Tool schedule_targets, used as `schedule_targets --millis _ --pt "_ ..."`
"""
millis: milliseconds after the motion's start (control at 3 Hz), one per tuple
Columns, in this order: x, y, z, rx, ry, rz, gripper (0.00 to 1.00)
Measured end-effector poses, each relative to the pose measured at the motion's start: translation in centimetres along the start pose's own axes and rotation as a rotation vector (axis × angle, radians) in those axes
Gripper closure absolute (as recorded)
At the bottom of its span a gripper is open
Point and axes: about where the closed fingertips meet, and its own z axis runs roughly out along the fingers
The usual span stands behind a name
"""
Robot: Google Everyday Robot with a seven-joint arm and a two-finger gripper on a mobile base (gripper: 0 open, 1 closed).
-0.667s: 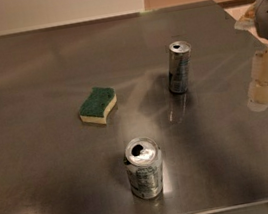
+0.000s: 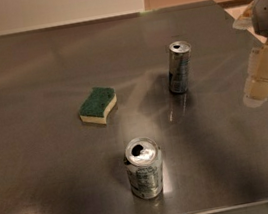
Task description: Move redbull can near 7up can
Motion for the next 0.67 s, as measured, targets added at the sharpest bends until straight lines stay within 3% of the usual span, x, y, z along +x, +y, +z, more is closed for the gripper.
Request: schedule_targets --millis 667 --pt "-0.9 -4.3 2.7 -0.024 -0.078 0.057 0.00"
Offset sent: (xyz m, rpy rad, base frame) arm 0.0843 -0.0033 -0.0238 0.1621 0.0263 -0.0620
